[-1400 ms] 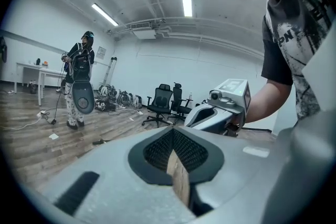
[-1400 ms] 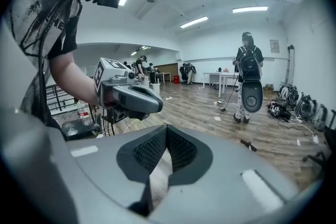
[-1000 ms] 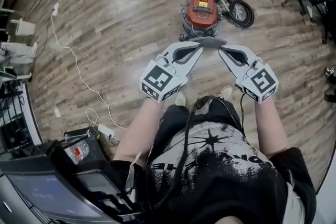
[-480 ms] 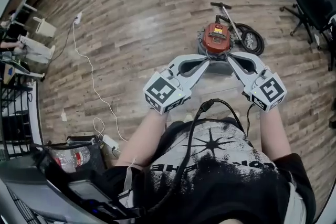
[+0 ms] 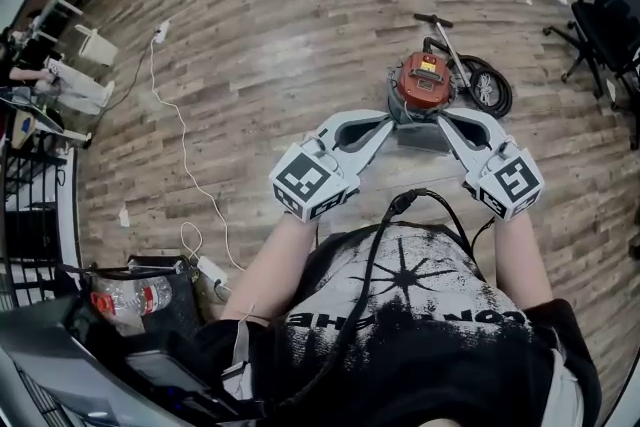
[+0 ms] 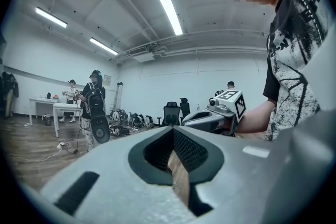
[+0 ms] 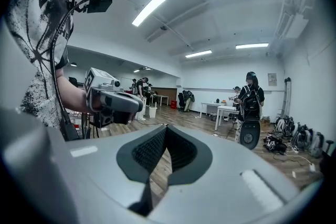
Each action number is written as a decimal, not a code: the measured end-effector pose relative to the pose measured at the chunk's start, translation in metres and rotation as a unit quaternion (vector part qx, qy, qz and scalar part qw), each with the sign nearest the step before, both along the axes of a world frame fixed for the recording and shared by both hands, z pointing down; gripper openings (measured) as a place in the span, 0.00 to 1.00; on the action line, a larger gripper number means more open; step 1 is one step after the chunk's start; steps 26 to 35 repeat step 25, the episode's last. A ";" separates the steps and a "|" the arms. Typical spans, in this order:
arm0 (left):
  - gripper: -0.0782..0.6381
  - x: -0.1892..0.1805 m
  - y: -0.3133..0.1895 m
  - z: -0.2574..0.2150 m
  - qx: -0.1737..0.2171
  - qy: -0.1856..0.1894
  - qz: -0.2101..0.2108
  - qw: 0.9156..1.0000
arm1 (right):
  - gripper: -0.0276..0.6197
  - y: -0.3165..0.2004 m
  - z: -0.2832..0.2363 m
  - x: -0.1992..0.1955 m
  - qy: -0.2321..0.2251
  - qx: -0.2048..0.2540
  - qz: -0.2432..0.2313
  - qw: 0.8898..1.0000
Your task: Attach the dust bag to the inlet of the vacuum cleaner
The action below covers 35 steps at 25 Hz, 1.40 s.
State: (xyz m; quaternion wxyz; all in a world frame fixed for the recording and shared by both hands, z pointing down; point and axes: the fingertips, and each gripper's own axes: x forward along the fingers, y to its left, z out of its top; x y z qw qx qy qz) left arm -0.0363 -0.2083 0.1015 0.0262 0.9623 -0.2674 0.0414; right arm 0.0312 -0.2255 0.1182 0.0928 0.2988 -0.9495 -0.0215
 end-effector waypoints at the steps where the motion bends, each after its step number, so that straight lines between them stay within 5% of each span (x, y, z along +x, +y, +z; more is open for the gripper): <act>1: 0.11 -0.001 0.000 0.000 0.000 0.000 0.000 1.000 | 0.05 0.000 0.000 -0.002 0.004 0.000 -0.001 1.000; 35: 0.11 0.006 -0.002 0.003 0.001 0.005 0.019 1.000 | 0.05 0.000 0.004 -0.004 0.025 0.001 -0.007 1.000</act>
